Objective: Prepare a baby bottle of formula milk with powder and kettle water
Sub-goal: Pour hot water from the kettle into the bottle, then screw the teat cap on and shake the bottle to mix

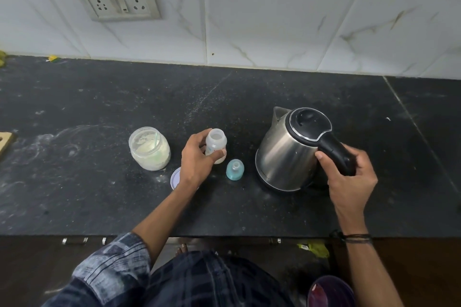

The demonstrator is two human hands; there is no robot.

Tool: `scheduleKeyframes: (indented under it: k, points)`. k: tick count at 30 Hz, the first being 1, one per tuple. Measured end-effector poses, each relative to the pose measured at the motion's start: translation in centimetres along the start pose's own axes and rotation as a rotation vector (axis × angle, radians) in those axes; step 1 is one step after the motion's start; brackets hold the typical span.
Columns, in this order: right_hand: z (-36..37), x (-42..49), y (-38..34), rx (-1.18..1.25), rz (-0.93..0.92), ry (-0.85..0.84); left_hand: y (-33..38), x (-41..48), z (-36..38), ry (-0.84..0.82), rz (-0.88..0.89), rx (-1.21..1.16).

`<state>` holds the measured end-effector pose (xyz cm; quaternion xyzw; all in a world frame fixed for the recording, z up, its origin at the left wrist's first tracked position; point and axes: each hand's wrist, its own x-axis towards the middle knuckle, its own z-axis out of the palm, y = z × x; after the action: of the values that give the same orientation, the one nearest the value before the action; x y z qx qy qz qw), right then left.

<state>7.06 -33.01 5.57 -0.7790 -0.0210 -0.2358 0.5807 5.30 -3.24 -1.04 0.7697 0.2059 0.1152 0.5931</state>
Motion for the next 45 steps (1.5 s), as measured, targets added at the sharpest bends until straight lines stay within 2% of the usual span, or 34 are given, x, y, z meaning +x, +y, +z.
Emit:
scheduleKeyframes:
  k: [4,16,28,30,32,34,36,38,40,42,45]
  points:
    - [0.3,-1.1,0.3,0.002,0.034,0.102,-0.3,-0.2,0.3,0.004,-0.012,-0.015]
    - [3.7,-2.7,-1.1,-0.033,0.062,0.265,-1.2,-0.1,0.7,0.013,-0.028,-0.028]
    - [3.5,-3.3,-1.7,-0.115,0.151,0.254,-1.4,0.1,0.7,-0.002,-0.026,-0.023]
    - [3.5,-4.2,-1.3,-0.262,0.091,0.298,-1.5,0.0,0.7,-0.011,-0.028,-0.025]
    - [3.8,-5.4,-0.7,-0.453,-0.050,0.386,-1.6,-0.1,0.6,-0.021,-0.026,-0.022]
    - [4.3,-6.6,-0.9,-0.519,-0.232,0.445,-1.7,-0.1,0.5,-0.031,-0.027,-0.020]
    - [5.1,-7.8,-1.1,-0.494,-0.413,0.386,-1.8,-0.1,0.5,-0.039,-0.030,-0.025]
    - [6.3,-8.7,-1.4,-0.420,-0.493,0.212,-2.0,-0.1,0.4,-0.049,-0.028,-0.029]
    - [7.9,-9.3,-1.4,-0.346,-0.422,-0.056,-2.1,0.1,0.4,-0.058,-0.021,-0.026]
    - [9.3,-9.5,-0.9,-0.373,-0.273,-0.313,-2.1,0.1,0.3,-0.068,-0.015,-0.015]
    - [11.0,-9.1,0.3,-0.494,-0.123,-0.563,-2.3,0.0,0.1,-0.080,0.002,0.010]
